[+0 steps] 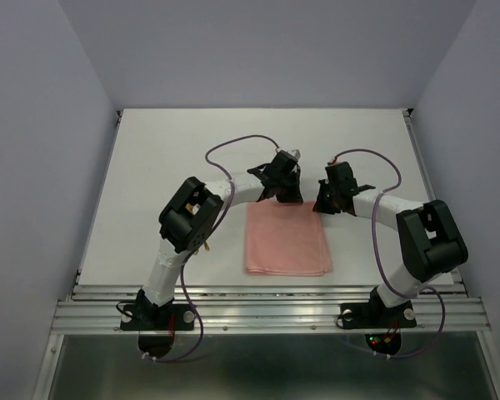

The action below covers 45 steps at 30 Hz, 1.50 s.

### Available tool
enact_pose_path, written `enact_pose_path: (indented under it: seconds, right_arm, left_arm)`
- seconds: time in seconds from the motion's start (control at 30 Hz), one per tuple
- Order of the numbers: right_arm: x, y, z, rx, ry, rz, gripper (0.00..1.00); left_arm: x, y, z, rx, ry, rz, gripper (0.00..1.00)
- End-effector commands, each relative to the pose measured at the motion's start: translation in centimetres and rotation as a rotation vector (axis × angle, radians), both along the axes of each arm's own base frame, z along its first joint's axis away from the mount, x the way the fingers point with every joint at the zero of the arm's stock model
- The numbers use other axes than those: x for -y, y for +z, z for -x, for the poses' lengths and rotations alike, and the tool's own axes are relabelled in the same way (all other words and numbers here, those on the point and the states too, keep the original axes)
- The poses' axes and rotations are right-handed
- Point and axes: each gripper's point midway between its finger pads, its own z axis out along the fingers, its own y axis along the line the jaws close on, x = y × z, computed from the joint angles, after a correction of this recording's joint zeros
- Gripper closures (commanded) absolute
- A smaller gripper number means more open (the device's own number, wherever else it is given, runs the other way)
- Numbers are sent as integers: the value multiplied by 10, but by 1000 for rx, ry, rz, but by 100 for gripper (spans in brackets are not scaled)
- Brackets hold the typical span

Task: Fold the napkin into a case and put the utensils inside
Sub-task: Pick up the lower triangle-folded napkin from the center of the board.

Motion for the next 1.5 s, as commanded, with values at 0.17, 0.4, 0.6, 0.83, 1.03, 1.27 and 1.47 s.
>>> enact_pose_path:
  seconds: [0.17, 0.4, 0.6, 0.83, 1.03, 1.27, 1.47]
  right_arm:
    - [-12, 18, -20, 59, 20, -50, 99]
    - [-15, 35, -21, 70, 22, -73, 99]
    - [-22, 53, -18, 98, 33, -129, 99]
    - [-23, 54, -18, 66, 8, -111, 99]
    - [-6, 40, -11, 46, -51, -44, 99]
    - [3, 25, -11, 39, -68, 3, 99]
    - [0, 21, -13, 30, -57, -1, 99]
  left_arm:
    - [24, 5, -11, 10, -20, 59, 100]
    - [20, -24, -6, -32, -21, 23, 100]
    - [16, -37, -1, -51, -19, 2, 100]
    - [12, -25, -3, -25, 1, 26, 100]
    - [-6, 23, -14, 97, 71, 31, 100]
    - [-7, 30, 0, 97, 39, 40, 100]
    - [1, 17, 13, 79, 5, 20, 100]
